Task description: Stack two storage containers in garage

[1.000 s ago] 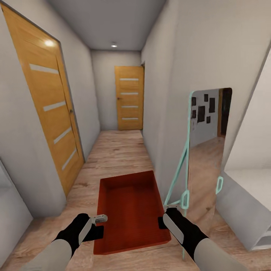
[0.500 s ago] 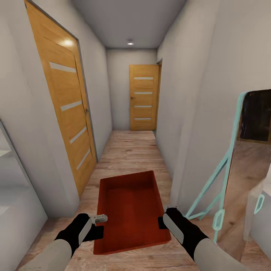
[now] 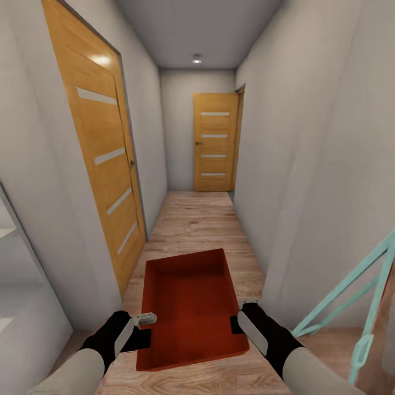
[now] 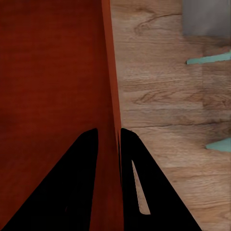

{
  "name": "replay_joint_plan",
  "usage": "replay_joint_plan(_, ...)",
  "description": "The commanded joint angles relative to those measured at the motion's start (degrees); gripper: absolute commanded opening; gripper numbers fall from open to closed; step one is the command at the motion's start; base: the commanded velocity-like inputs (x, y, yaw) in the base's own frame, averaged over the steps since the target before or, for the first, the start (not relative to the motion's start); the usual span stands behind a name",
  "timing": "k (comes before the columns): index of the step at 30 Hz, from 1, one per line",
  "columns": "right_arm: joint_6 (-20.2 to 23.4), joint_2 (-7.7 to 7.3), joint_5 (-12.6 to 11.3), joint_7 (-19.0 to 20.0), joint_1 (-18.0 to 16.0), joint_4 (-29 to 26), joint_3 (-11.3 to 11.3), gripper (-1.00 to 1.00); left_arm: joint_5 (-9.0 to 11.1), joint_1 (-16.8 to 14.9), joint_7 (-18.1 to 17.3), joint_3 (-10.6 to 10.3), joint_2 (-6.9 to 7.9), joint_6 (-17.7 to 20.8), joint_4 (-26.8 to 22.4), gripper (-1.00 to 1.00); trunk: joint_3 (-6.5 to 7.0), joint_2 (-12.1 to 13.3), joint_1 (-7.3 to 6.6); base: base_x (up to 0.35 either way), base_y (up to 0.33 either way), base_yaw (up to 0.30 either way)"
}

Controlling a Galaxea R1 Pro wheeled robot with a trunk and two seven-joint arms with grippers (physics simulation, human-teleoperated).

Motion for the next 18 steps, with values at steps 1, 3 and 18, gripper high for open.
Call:
replay_joint_plan(1, 0.18, 0.02, -1.10, -0.52, -0.02, 0.00, 0.72, -1.00, 0.70, -0.07, 0.17, 0.47, -0.20, 0.27, -0.12, -1.00, -0.06, -0.05, 0.03, 0.276, 0.228, -0.080)
replay_joint_plan(3, 0.19, 0.02, -1.10, -0.52, -0.02, -0.02, 0.72, -1.00, 0.70, -0.07, 0.17, 0.47, -0.20, 0.27, -0.12, -1.00, -0.03, -0.05, 0.03, 0.276, 0.221, -0.129)
replay_joint_plan(18, 0.18, 0.02, -1.10, -0.52, -0.02, -0.02, 0.72, -1.00, 0.70, -0.07, 0.25, 0.47, -0.20, 0.27, -0.12, -1.00, 0.08, -0.05, 0.03, 0.313, 0.047, -0.075)
